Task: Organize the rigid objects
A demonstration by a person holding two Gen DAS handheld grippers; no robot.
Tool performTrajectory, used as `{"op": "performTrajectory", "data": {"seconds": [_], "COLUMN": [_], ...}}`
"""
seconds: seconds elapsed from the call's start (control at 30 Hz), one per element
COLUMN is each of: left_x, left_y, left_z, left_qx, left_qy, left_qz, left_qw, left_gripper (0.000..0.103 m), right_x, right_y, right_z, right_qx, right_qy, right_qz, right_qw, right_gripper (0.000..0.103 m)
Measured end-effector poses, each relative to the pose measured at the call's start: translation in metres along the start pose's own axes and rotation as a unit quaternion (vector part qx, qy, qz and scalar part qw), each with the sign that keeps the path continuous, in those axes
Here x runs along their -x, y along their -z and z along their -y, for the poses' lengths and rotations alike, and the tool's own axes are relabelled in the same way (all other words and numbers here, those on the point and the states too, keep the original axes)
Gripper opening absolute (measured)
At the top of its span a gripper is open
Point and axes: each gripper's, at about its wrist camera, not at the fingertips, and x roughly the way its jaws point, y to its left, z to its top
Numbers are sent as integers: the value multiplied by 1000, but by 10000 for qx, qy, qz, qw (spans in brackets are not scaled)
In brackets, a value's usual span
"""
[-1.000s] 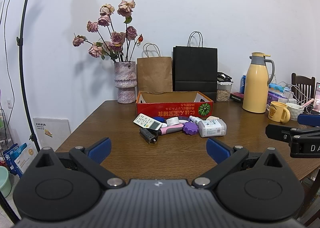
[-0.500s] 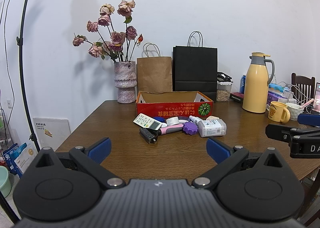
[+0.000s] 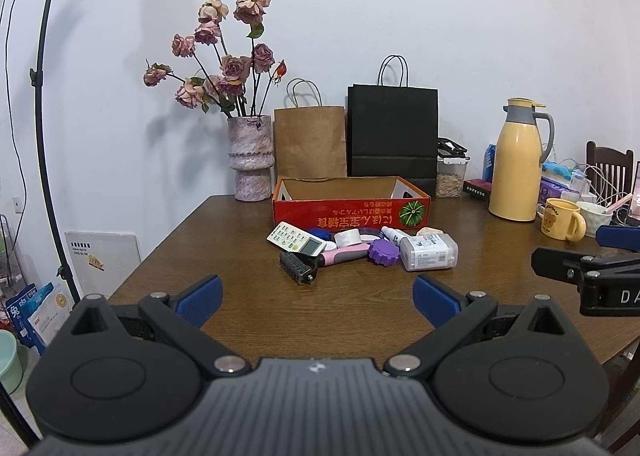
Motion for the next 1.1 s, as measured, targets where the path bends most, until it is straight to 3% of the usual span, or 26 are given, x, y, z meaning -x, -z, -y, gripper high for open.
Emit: {"op": "performTrajectory", "data": {"seconds": [1.1], "left_x": [-116], "left_y": [-26], "left_z": [-15], "left_qx": [183], "left_qy": [-69], "left_qz": [-582], "left_qw": [9981], "left_gripper": [103], "right_x": [-116], "right_y": [-18], "right_z": [4], "right_qx": [53], "right_qy": [35], "right_qz": [-439], "right_qw": [9990], "right_gripper": [103]}}
